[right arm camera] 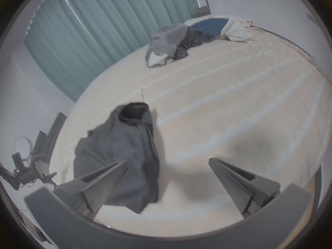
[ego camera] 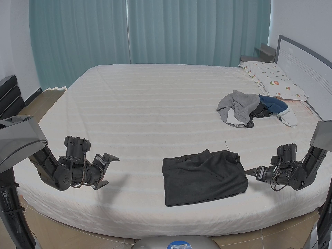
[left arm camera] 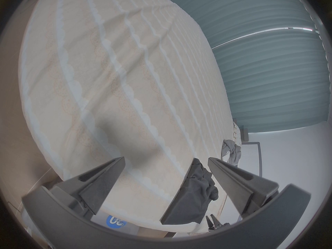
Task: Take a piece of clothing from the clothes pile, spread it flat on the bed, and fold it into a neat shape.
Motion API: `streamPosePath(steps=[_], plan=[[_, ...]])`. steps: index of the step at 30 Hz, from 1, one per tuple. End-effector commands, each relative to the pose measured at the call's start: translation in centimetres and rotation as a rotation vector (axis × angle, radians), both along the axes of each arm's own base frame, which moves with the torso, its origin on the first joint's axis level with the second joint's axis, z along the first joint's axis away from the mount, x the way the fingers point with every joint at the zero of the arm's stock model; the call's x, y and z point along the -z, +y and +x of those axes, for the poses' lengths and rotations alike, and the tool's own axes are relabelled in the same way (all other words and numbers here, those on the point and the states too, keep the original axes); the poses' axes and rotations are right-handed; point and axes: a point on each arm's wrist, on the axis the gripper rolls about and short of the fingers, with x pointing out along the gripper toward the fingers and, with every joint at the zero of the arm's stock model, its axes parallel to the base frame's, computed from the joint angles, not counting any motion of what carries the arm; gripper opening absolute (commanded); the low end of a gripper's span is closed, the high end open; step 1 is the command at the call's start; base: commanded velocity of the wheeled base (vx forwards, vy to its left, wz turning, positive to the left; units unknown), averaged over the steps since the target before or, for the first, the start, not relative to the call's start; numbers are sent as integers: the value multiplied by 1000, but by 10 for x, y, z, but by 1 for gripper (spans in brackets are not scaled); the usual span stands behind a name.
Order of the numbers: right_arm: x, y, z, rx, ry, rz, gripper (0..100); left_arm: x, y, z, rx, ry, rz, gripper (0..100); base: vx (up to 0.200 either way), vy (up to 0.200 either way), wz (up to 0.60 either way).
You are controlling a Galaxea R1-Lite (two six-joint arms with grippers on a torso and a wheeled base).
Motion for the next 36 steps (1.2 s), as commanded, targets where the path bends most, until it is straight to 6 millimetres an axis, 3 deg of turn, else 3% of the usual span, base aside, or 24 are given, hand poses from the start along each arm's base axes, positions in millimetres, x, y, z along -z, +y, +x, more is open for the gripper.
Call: streamPosePath(steps=[1, 7, 13, 19, 26, 30, 31, 36], plan=[[-9, -1, 6, 7, -71, 43, 100, 0, -1, 0, 1, 1, 1, 100, 0, 0, 0], [-7, 15, 34, -19, -125, 79, 100, 0, -1, 0, 1, 1, 2, 100, 0, 0, 0], [0, 33, 76, -19, -153, 250, 100, 0, -2, 0, 3, 1, 3, 100, 0, 0, 0], [12, 41, 93, -19, -134, 362, 100, 1, -5, 0, 8, 0, 7, 100, 0, 0, 0], [11, 42, 96, -29, -129, 407, 100, 6, -8, 2, -26, 2, 46, 100, 0, 0, 0], [13, 44, 107, -29, -152, 411, 100, 6, -8, 2, -26, 4, 46, 100, 0, 0, 0], [14, 44, 109, -27, -154, 409, 0, 6, -8, 2, -25, 4, 46, 100, 0, 0, 0], [14, 38, 113, -7, -164, 409, 0, 6, -9, 2, -22, 3, 47, 100, 0, 0, 0]])
